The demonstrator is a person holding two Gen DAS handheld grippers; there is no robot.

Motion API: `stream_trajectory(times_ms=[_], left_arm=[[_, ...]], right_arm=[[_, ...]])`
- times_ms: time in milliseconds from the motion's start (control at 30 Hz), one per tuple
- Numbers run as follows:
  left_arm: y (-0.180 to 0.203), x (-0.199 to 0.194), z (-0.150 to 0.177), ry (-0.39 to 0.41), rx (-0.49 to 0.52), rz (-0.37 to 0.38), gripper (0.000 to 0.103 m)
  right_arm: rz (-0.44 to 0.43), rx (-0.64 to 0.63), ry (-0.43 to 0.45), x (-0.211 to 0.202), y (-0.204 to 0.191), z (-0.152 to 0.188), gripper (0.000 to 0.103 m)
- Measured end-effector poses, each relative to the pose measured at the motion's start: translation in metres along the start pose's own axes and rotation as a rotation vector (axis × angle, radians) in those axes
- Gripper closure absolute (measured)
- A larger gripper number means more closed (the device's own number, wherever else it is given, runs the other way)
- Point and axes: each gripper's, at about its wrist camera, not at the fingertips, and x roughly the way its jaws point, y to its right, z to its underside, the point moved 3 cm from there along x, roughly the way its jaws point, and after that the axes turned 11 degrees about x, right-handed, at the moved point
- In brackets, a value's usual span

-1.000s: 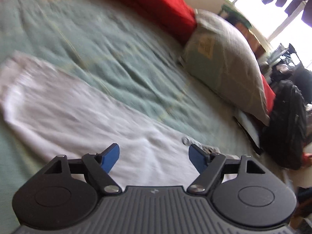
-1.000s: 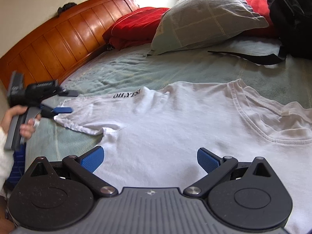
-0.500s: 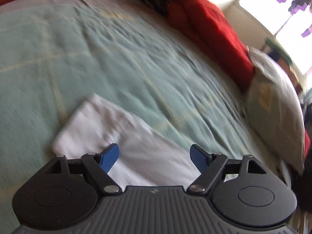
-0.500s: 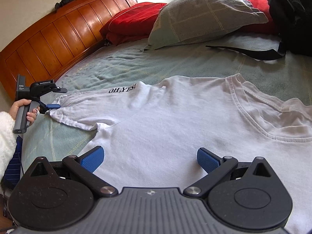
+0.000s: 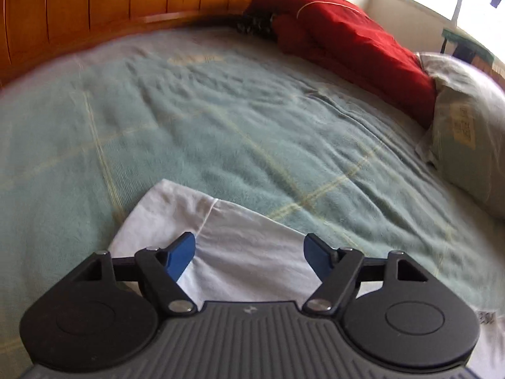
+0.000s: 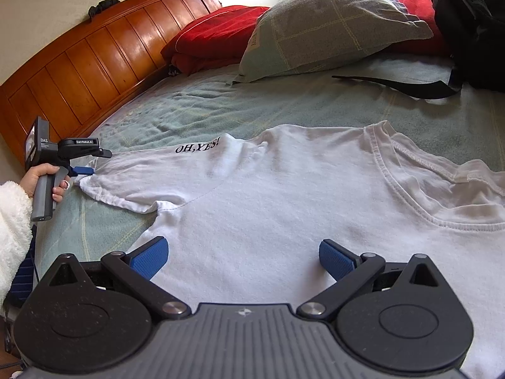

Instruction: Fold clothes

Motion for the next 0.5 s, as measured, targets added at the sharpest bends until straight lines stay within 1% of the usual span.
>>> stream_trajectory(times_ms=[67, 133, 167, 267, 333, 433, 500], left_arm=[[0.024, -0.015, -0.002, 0.021, 0.139, -0.04, 0.025], [0.045, -0.028, -0.003, 0.036, 0.218, -0.027, 0.025], [0.055, -0.033, -0.003, 0.032, 0.227, 0.004, 0.024], [0.096, -0.046, 0.003, -0.015, 0.237, 0.199, 0.024], [0.136, -0.055, 0.012, -0.021, 0.325, 0.286, 0.023], [0.195, -0.063, 0.026, -0.026, 0.469, 0.35, 0.022], [0.221, -0.062, 0.034, -0.059, 0.512, 0.386, 0.022]], right_arm=[[-0.004, 0.005, 0.006, -0.001, 0.0, -0.001, 0.0], [-0.006, 0.008, 0.012, -0.003, 0.0, -0.001, 0.0], [-0.008, 0.01, 0.015, -0.004, 0.0, -0.002, 0.0], [-0.015, 0.011, 0.021, -0.005, -0.001, -0.002, 0.0], [-0.016, 0.005, 0.019, -0.005, -0.003, -0.002, 0.0], [-0.019, -0.002, 0.02, -0.006, -0.004, -0.002, 0.0], [-0.021, 0.003, 0.025, -0.008, -0.002, -0.003, 0.0]])
